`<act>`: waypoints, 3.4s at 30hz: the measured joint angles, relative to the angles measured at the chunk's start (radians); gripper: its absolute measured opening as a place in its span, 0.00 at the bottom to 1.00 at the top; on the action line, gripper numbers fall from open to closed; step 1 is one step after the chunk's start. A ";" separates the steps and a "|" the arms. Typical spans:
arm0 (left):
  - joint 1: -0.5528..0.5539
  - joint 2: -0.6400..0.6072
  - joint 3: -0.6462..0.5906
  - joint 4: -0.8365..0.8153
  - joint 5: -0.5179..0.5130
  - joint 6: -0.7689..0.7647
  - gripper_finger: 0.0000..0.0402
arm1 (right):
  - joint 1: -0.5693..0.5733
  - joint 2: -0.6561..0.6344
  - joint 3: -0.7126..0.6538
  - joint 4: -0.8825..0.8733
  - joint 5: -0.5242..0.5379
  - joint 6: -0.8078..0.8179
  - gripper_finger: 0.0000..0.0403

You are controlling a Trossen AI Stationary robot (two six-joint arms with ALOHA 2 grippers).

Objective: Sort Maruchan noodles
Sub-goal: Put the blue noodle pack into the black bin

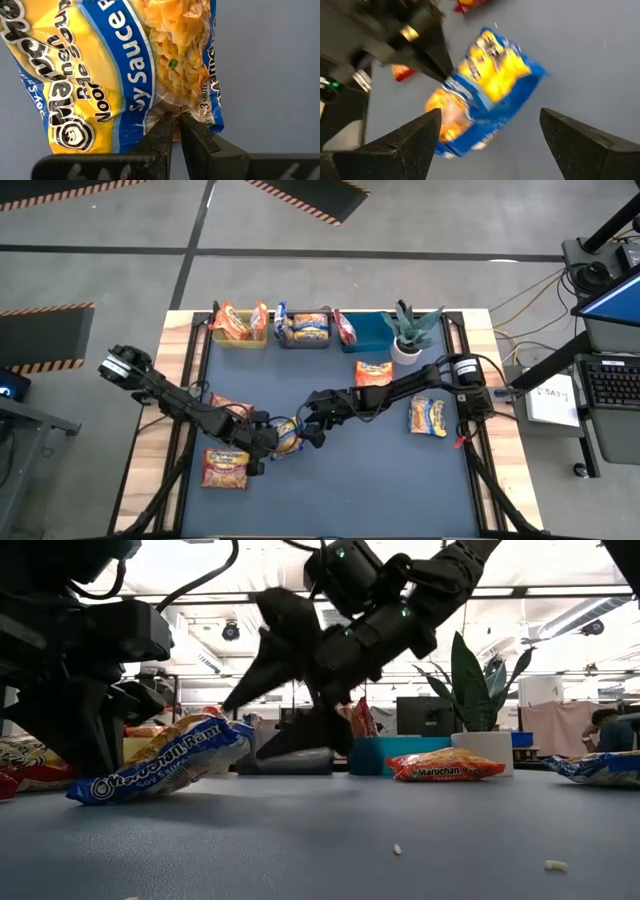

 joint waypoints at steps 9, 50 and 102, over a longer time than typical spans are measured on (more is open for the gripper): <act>0.000 0.001 -0.001 0.011 -0.018 -0.005 0.04 | -0.002 -0.021 0.000 0.013 0.004 -0.005 0.81; 0.001 0.002 -0.001 0.043 -0.109 0.003 0.04 | -0.008 0.063 0.016 0.121 -0.012 0.004 0.81; -0.002 -0.485 0.006 -0.121 -0.383 0.368 0.04 | -0.056 -0.050 0.016 -0.026 -0.014 -0.110 0.23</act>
